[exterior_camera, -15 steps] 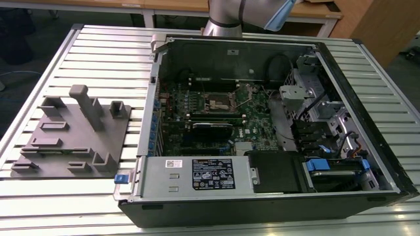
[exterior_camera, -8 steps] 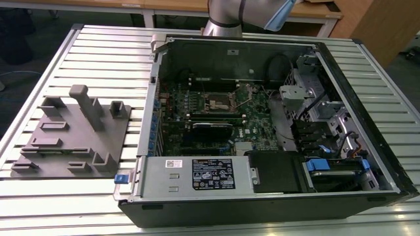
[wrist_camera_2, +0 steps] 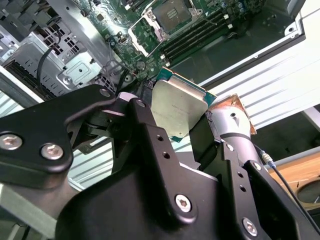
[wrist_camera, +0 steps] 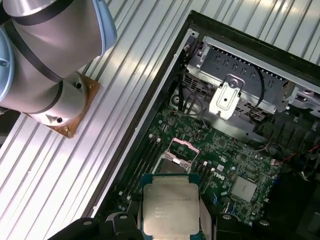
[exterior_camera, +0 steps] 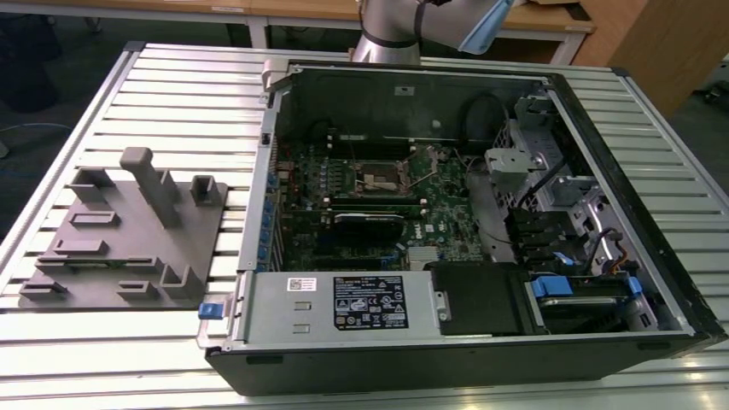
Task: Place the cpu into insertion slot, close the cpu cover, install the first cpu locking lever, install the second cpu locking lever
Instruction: 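Place the cpu into insertion slot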
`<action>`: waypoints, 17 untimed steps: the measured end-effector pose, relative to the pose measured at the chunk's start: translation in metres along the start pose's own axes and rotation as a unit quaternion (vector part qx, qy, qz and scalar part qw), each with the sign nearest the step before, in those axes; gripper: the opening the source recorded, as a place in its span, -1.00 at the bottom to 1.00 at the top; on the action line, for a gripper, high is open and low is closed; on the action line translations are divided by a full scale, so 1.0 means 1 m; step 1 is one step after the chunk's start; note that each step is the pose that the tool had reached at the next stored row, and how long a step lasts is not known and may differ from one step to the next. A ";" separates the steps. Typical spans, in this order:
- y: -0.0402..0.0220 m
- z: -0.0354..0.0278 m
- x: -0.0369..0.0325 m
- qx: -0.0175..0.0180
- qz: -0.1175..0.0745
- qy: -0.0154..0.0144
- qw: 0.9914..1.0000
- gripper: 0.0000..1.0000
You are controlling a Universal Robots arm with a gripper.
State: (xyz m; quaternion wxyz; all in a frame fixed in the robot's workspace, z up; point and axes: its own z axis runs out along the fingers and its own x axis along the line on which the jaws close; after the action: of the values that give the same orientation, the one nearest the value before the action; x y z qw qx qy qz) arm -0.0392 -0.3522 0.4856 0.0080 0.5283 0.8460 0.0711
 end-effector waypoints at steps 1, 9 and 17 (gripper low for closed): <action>-0.0002 0.0017 -0.0001 0.000 0.000 0.000 1.000 0.08; -0.0006 0.0044 -0.0003 -0.001 0.000 0.000 1.000 0.08; -0.0024 0.0183 -0.0011 -0.001 0.000 0.000 1.000 0.08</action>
State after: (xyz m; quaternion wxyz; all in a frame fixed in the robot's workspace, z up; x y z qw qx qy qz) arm -0.0393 -0.3522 0.4670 0.0087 0.5283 0.8460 0.0716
